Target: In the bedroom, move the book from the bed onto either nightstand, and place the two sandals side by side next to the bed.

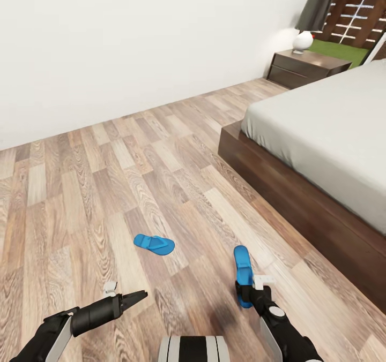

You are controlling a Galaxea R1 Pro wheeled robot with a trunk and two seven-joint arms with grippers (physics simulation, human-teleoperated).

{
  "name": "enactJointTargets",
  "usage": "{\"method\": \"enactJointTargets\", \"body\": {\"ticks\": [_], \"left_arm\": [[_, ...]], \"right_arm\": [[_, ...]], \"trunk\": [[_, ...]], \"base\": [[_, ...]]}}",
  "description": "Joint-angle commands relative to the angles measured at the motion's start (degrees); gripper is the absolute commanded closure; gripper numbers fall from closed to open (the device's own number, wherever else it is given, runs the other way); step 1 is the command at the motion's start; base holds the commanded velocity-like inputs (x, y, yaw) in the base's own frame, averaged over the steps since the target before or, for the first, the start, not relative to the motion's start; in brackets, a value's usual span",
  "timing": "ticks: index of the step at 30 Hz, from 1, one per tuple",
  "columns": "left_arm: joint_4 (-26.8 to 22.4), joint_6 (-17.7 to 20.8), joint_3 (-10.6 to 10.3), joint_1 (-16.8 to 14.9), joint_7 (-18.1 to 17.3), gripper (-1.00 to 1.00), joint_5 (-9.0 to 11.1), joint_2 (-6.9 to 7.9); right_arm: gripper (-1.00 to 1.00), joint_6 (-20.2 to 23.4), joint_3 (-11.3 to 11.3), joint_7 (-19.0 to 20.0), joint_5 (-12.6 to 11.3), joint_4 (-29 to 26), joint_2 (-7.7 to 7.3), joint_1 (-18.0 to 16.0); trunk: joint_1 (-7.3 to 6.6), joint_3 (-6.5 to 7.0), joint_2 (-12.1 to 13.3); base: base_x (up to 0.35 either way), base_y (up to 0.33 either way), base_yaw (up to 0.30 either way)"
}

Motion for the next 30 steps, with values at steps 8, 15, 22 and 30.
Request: {"method": "enactJointTargets", "body": {"ticks": [8, 15, 22, 30], "left_arm": [[0.0, 0.6, 0.0, 0.0, -0.1, -1.0, 0.2, 0.01], [0.0, 0.6, 0.0, 0.0, -0.1, -1.0, 0.1, 0.01], [0.0, 0.6, 0.0, 0.0, -0.1, -1.0, 0.1, 0.01], [0.0, 0.6, 0.0, 0.0, -0.1, -1.0, 0.1, 0.01]], "right_arm": [[1.0, -1.2, -0.1, 0.1, -0.1, -0.3, 0.02, 0.1], [1.0, -4.5, -0.1, 0.1, -0.1, -1.0, 0.02, 0.1], [1.0, -5.3, -0.1, 0.1, -0.1, -2.8, 0.02, 0.2], [1.0, -5.2, 0.1, -0.4, -0.2, -2.3, 0.02, 0.2]], "trunk": [[-0.21, 1.74, 0.1], [-0.39, 3.29, 0.2], [-0.57, 4.85, 0.3], [-0.78, 6.62, 0.4]], "base": [[0.0, 0.0, 0.0], [0.0, 0.0, 0.0], [0.0, 0.0, 0.0], [0.0, 0.0, 0.0]]}}
